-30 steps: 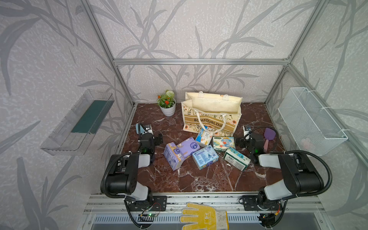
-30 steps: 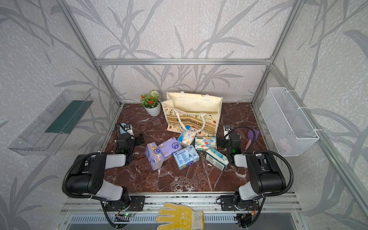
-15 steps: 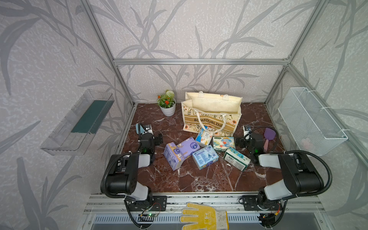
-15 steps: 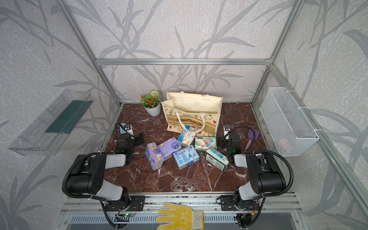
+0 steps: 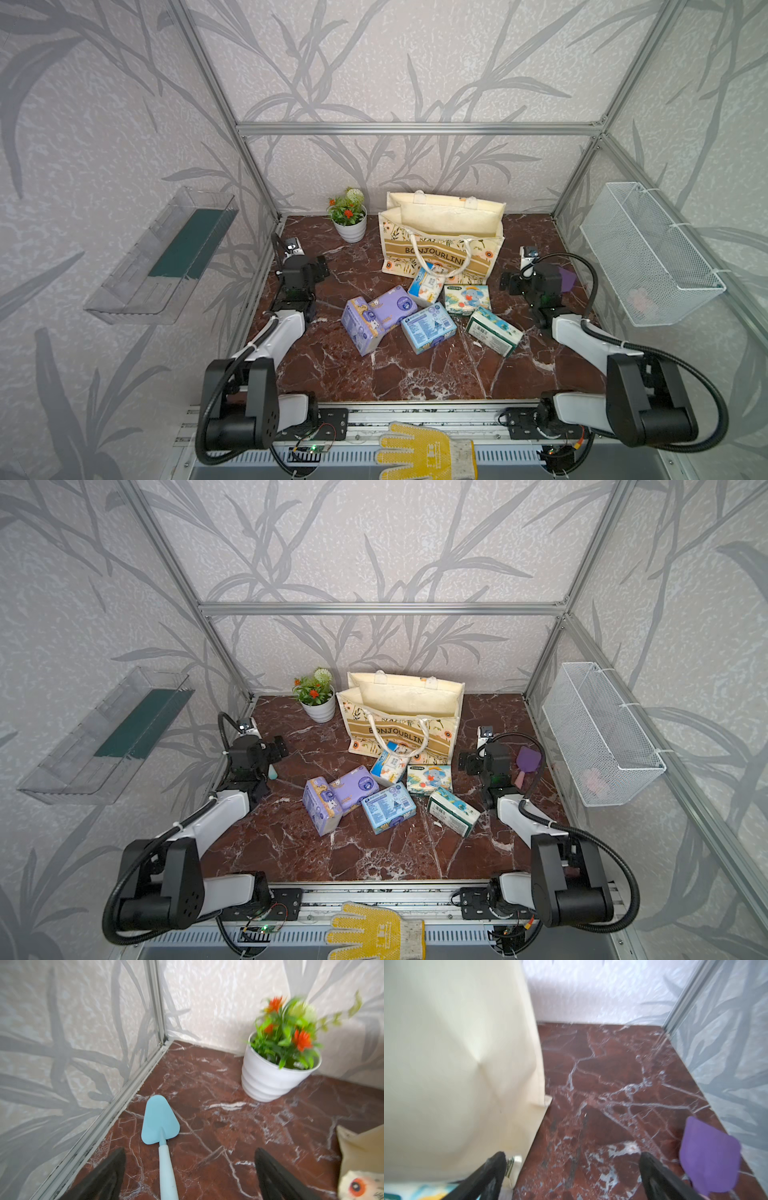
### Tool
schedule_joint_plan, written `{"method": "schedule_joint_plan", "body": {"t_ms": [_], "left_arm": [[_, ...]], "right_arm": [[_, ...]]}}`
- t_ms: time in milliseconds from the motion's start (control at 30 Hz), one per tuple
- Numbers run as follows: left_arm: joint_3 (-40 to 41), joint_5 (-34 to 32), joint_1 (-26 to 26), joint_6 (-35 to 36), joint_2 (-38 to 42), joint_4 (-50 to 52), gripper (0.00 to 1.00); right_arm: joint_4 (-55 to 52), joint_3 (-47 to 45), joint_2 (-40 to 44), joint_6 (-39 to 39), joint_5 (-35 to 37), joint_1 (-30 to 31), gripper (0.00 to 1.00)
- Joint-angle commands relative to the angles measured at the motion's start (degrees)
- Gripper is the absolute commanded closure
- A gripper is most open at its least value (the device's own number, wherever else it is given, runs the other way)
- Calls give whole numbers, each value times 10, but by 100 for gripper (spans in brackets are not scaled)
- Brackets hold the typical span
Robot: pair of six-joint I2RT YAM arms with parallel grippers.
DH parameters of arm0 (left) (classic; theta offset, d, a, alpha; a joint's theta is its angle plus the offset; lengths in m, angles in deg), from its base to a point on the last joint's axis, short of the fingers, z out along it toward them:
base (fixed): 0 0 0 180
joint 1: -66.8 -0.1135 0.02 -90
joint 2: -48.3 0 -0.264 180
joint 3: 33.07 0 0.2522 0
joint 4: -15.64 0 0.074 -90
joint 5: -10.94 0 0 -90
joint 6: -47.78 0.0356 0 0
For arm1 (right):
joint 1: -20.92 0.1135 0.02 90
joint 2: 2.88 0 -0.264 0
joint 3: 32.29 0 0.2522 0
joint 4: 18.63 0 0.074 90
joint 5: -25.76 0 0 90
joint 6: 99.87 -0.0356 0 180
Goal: Put tissues into the canvas bag
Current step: Pick up the pack of facial tissues from the center of the board.
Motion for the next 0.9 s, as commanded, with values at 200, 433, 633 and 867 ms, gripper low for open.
{"method": "schedule_joint_plan", "body": {"t_ms": [200, 433, 633, 867], "left_arm": [[16, 18, 21, -80, 112, 155, 7], [20, -25, 105, -85, 149, 197, 7], [29, -52, 147, -98, 175, 221, 7], [47, -45, 153, -126, 187, 229, 7]], "right_arm": [[-228, 15, 128, -40, -72, 0, 1], [-335, 47, 158, 16, -153, 41, 4], [-470, 125, 116, 99, -82, 179, 4], [-609, 195, 28, 219, 30, 288, 9]]}}
